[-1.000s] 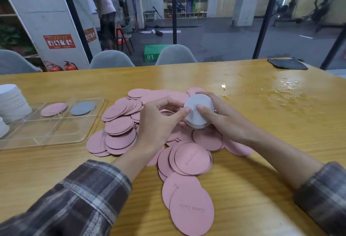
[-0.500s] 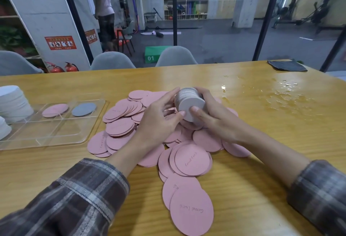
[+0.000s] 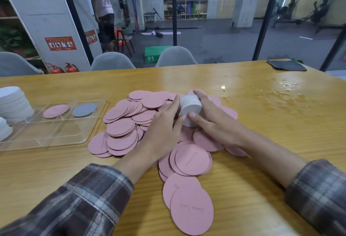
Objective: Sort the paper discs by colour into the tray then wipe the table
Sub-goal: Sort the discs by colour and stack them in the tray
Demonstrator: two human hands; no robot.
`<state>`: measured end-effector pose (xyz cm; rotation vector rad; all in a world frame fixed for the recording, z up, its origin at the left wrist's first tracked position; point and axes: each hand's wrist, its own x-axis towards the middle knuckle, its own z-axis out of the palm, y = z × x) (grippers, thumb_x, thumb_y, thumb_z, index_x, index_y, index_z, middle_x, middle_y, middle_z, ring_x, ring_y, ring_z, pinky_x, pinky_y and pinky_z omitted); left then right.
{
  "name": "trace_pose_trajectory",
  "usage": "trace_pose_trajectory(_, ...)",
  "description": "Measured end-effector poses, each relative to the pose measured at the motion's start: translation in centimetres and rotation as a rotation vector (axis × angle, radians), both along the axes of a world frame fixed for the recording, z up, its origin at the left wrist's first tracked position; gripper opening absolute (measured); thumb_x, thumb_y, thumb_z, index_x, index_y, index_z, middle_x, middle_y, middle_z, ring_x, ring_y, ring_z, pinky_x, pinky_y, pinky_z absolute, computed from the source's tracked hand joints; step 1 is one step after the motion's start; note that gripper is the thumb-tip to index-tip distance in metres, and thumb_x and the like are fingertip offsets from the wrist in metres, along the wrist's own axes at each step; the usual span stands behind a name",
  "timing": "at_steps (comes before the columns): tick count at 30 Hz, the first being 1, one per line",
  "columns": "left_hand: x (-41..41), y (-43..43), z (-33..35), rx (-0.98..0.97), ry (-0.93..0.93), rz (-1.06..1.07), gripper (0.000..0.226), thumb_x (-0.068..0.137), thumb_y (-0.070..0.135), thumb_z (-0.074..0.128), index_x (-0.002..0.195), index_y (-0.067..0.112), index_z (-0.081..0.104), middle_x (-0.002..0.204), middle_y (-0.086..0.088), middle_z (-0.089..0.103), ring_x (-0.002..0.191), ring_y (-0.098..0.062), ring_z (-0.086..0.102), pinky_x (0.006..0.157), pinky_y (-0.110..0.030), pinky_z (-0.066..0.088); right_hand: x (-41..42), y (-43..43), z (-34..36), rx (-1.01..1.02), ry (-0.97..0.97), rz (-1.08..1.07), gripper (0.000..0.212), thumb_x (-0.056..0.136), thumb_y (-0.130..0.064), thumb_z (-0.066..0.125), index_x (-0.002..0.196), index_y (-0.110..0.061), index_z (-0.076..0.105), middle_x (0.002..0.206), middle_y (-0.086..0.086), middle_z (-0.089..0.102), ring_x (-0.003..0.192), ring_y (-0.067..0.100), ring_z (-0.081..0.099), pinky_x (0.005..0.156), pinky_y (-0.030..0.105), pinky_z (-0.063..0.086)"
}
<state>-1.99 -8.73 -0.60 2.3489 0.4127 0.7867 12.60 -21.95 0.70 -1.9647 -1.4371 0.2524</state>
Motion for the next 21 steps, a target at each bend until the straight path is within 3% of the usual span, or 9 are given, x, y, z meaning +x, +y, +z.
trace_pose_trajectory(2,-0.2,0.3,0.3,-0.076,-0.047,0.004,0.058,0.097,0.024,0.059,0.153,0.015,0.048,0.14,-0.005,0.063,0.131,-0.019,0.059,0.111,-0.046,0.048,0.0,-0.1,0.0,0.019,-0.002,-0.003,0.069,0.107,-0.042,0.045,0.163,-0.019,0.011,0.163,-0.001,0.033,0.148,0.015,0.031,0.123,0.039,0.025)
trace_pose_trajectory(5,-0.3,0.7,0.6,-0.099,-0.064,0.017,0.059,0.096,0.023,0.061,0.153,0.016,0.049,0.143,0.001,0.062,0.134,-0.014,0.058,0.114,-0.04,0.046,-0.1,0.0,-0.4,0.046,0.013,-0.023,0.07,0.108,-0.043,0.042,0.164,-0.02,0.008,0.165,-0.003,0.03,0.149,0.011,0.029,0.124,0.032,0.023)
trace_pose_trajectory(8,-0.2,0.3,0.2,-0.001,0.012,0.044,0.057,0.106,0.016,0.055,0.16,0.012,0.036,0.147,-0.005,0.059,0.134,-0.02,0.055,0.107,-0.02,0.038,-0.3,0.5,-1.2,0.031,0.043,-0.008,0.074,0.105,-0.052,0.038,0.164,-0.027,0.001,0.165,-0.002,0.03,0.148,0.017,0.036,0.122,0.045,0.03)
trace_pose_trajectory(11,0.0,-0.3,-0.2,0.04,0.062,0.055,0.06,0.109,0.014,0.046,0.164,0.007,0.021,0.154,-0.015,0.049,0.139,-0.03,0.047,0.107,-0.023,0.033,-0.3,0.8,-1.4,0.006,-0.007,-0.015,0.069,0.109,-0.039,0.037,0.164,-0.022,0.0,0.162,0.004,0.035,0.143,0.022,0.04,0.119,0.046,0.034)
trace_pose_trajectory(14,-0.1,-0.3,-0.4,0.073,0.091,0.054,0.059,0.11,0.011,0.041,0.164,0.005,0.019,0.151,-0.022,0.049,0.135,-0.035,0.048,0.099,-0.019,0.031,-0.4,0.6,-1.1,-0.001,-0.006,-0.018,0.067,0.109,-0.037,0.036,0.164,-0.021,0.001,0.159,0.004,0.038,0.142,0.021,0.041,0.118,0.044,0.034)
trace_pose_trajectory(16,-0.4,-0.1,0.0,0.069,0.109,0.052,0.057,0.11,0.01,0.042,0.163,0.006,0.022,0.145,-0.022,0.054,0.128,-0.037,0.053,0.089,-0.017,0.031,-0.7,0.4,-0.6,-0.005,-0.016,-0.016,0.063,0.11,-0.034,0.038,0.164,-0.019,0.011,0.152,0.001,0.046,0.137,0.017,0.045,0.116,0.038,0.036)
trace_pose_trajectory(18,-0.8,0.4,0.7,0.032,0.088,0.029,0.054,0.108,0.011,0.048,0.16,0.011,0.035,0.141,-0.015,0.061,0.126,-0.031,0.058,0.094,-0.023,0.04,-1.0,0.1,0.1,0.042,-0.008,-0.009,0.046,0.109,-0.023,0.044,0.154,-0.015,0.035,0.135,-0.003,0.057,0.124,0.001,0.053,0.104,0.016,0.04)
trace_pose_trajectory(19,-1.0,0.8,1.0,-0.013,0.052,0.003,0.051,0.107,0.011,0.052,0.157,0.013,0.043,0.138,-0.008,0.065,0.125,-0.023,0.062,0.1,-0.024,0.045,-1.0,-0.1,0.5,0.064,0.005,0.003,0.035,0.109,-0.019,0.046,0.143,-0.017,0.046,0.125,-0.005,0.061,0.113,-0.006,0.055,0.093,0.006,0.04)
trace_pose_trajectory(21,-1.6,1.7,1.7,-0.137,-0.007,-0.051,0.043,0.102,0.01,0.061,0.145,0.016,0.059,0.131,0.006,0.07,0.118,0.001,0.065,0.102,-0.019,0.05,-1.0,0.0,1.1,0.11,-0.013,0.013,0.034,0.108,-0.023,0.051,0.142,-0.019,0.052,0.119,-0.007,0.06,0.109,0.002,0.054,0.09,0.009,0.038)
